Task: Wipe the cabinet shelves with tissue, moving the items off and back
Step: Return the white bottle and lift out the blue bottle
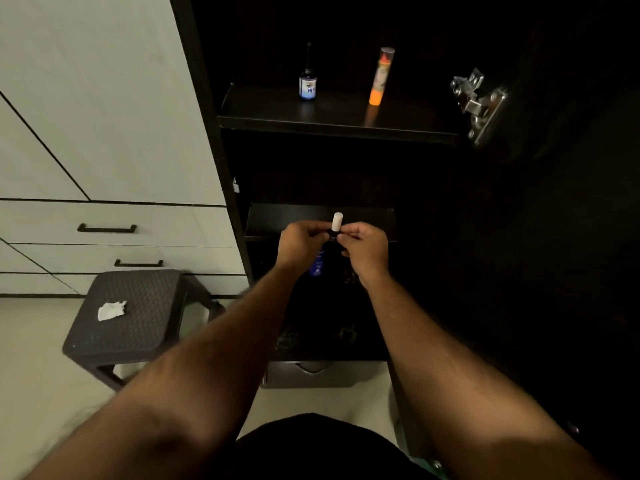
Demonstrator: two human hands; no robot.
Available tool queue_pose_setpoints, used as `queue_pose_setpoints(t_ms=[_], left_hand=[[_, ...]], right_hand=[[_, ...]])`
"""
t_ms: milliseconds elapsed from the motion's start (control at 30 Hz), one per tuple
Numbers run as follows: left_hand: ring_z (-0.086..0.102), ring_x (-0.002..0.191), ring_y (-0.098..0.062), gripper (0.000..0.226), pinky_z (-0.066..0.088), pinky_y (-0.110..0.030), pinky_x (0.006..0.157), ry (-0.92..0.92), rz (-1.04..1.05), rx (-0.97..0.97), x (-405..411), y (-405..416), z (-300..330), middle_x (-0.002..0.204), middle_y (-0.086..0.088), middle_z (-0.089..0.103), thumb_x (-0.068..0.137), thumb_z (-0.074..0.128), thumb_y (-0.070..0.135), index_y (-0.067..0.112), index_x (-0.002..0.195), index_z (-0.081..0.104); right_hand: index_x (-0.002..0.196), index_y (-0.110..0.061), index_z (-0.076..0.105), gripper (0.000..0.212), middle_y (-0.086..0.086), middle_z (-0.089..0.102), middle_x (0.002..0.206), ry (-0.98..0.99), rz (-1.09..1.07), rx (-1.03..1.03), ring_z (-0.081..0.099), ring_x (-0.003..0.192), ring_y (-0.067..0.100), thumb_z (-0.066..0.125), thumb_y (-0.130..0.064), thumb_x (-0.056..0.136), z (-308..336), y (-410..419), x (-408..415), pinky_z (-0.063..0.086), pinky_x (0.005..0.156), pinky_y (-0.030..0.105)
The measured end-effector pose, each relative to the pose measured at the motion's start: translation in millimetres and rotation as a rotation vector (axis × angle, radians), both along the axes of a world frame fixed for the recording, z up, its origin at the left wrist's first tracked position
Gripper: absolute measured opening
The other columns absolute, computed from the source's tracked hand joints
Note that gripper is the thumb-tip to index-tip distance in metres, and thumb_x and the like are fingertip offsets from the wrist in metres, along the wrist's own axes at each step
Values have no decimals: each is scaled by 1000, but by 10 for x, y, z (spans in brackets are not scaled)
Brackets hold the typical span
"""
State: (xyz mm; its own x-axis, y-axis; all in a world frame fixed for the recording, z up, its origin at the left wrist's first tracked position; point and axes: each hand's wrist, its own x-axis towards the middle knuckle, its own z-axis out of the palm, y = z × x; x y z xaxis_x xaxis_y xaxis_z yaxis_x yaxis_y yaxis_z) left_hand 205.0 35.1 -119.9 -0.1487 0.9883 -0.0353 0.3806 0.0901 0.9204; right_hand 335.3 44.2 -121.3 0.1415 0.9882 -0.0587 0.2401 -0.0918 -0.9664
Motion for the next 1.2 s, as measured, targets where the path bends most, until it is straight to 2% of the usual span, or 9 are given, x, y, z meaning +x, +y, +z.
queue_pose_setpoints(t_ms=[167, 300, 367, 467, 667, 767, 867, 1000, 1200], left_hand=[[66, 96, -11, 29, 56, -30, 89, 6, 6, -15, -45, 254, -87, 114, -1, 70, 95, 56, 5, 16, 120, 68], [64, 93, -9, 29, 52, -24, 86, 30, -13, -8, -97, 454, -130, 106, 5, 69, 95, 56, 4, 15, 119, 69], [65, 97, -14, 28, 53, -28, 89, 11, -9, -25, -108, 558, -152, 106, 1, 71, 94, 57, 5, 15, 117, 70], [67, 100, -22, 26, 54, -41, 92, -24, -19, -44, -106, 712, -199, 108, -8, 71, 93, 60, 6, 12, 116, 70], [66, 105, -28, 26, 53, -50, 93, -58, -42, -59, -150, 949, -395, 110, -14, 70, 91, 61, 2, 9, 114, 71], [66, 105, -29, 26, 53, -50, 93, -69, -35, -74, -148, 1010, -405, 110, -14, 70, 92, 59, 1, 9, 113, 71], [65, 106, -27, 29, 53, -47, 94, -31, -63, -67, -118, 1026, -356, 112, -12, 70, 91, 58, -2, 8, 116, 70], [65, 105, -27, 29, 53, -47, 93, 2, -79, -81, -95, 1061, -385, 111, -11, 70, 90, 58, -1, 8, 115, 70], [66, 105, -29, 29, 53, -46, 93, 21, -96, -61, -82, 1031, -359, 109, -12, 71, 91, 58, 0, 10, 115, 71]], right_hand=[[74, -28, 66, 27, -10, 68, 77, -90, -13, 43, 68, 76, 9, 70, -3, 83, -80, 309, -97, 59, 73, 34], [78, -21, 70, 21, -9, 68, 76, -130, -19, 61, 68, 75, 12, 70, 0, 82, -126, 541, -133, 59, 73, 34], [81, -15, 72, 15, -7, 67, 76, -161, -28, 65, 67, 73, 11, 71, 0, 82, -139, 642, -128, 58, 72, 31], [80, -16, 70, 16, -8, 65, 73, -192, -31, 83, 63, 67, 6, 71, 0, 82, -166, 800, -143, 56, 69, 27], [83, -9, 74, 11, -2, 68, 76, -243, -54, 95, 61, 66, 5, 70, 1, 82, -251, 982, -177, 48, 60, 11], [85, -7, 75, 10, 3, 72, 81, -262, -48, 93, 62, 69, 9, 70, 1, 81, -273, 1035, -177, 45, 60, 10], [86, -7, 75, 10, 6, 73, 84, -296, -35, 97, 64, 73, 12, 70, 1, 81, -287, 1081, -153, 47, 63, 13], [85, -9, 75, 11, 6, 73, 84, -330, -23, 96, 68, 77, 19, 70, 0, 81, -333, 1104, -112, 55, 71, 27], [88, -9, 76, 12, 7, 74, 86, -329, -30, 85, 69, 78, 18, 70, -1, 83, -374, 1089, -102, 55, 73, 27]])
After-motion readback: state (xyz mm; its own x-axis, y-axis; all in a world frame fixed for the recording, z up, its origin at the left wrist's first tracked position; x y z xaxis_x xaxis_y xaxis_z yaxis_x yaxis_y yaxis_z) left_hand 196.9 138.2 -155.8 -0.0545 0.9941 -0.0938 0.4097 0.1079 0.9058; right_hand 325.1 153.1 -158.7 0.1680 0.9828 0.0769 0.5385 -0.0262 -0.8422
